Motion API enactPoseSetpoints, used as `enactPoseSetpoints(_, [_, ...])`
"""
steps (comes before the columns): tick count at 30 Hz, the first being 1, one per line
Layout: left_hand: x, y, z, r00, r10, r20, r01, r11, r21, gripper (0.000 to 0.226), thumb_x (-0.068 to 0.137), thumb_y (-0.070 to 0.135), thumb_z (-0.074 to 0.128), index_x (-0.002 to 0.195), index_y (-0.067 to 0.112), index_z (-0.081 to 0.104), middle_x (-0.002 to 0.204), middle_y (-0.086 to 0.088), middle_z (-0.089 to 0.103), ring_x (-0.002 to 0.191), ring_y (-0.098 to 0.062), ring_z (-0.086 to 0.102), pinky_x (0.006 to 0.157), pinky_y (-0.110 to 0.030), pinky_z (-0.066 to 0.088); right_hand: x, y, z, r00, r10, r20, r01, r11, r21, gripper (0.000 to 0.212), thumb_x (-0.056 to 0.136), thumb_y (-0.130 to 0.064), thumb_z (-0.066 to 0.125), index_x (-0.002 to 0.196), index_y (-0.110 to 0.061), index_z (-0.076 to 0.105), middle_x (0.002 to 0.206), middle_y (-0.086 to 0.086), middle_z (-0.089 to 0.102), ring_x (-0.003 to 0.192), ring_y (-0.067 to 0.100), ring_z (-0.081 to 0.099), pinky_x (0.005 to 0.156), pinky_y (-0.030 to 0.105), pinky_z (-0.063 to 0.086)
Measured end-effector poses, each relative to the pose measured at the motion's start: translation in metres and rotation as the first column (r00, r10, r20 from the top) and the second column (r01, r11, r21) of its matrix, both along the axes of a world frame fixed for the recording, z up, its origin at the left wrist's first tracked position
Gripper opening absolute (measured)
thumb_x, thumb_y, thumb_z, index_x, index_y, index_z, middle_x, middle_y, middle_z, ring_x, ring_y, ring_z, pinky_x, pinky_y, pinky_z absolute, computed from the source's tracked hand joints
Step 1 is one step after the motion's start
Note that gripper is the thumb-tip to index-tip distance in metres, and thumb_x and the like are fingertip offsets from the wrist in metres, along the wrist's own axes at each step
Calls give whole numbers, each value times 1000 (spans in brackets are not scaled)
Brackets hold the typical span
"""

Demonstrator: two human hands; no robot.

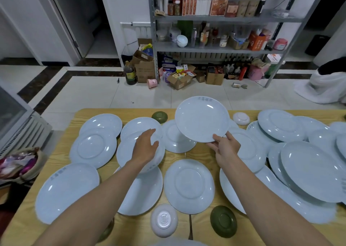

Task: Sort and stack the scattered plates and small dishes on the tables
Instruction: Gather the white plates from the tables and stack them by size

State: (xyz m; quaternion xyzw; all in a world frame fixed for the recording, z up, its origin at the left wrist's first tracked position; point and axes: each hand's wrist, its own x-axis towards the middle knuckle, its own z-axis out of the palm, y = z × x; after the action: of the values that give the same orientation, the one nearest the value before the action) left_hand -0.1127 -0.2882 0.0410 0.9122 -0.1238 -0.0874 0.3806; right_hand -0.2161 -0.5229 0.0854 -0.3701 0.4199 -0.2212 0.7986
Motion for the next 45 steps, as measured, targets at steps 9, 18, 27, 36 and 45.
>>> enactPoseSetpoints(9, [-13,66,-35,995,57,84,-88,902,424,54,100,35,50,151,20,36,160,-7,27,146,-26,23,114,-38,26,9,29,-19,998,63,-19,-62,997,41,50,83,19,61,125,-7,63,95,7,72,64,20,74,52,31,59])
enactPoseSetpoints(18, [-8,94,-62,966,244,-88,-197,912,359,52,95,31,58,143,14,46,143,-13,45,134,-32,36,104,-40,40,14,47,-29,991,108,-84,-104,993,47,54,84,17,60,130,-10,61,102,7,72,82,28,74,57,32,60])
enactPoseSetpoints(27, [6,111,-80,865,404,-297,-428,903,-19,51,87,3,66,137,5,54,138,-13,56,125,-30,53,108,-36,40,21,70,-25,983,147,-107,-148,989,6,51,87,16,58,134,-4,57,113,14,69,86,31,71,59,38,62])
enactPoseSetpoints(36, [9,122,-77,729,416,-544,-648,676,-351,58,83,-11,65,136,10,57,124,-3,59,105,-25,61,84,-40,58,15,97,-15,977,187,-106,-192,981,-33,49,90,14,58,134,-9,57,121,13,67,95,32,70,67,39,61])
enactPoseSetpoints(45, [-25,140,-49,772,362,-522,-624,589,-513,57,84,-5,70,137,13,57,133,-2,59,112,-30,62,77,-42,62,-8,117,2,981,188,-37,-190,981,-45,62,88,11,62,144,-12,48,124,13,66,83,28,74,74,44,62])
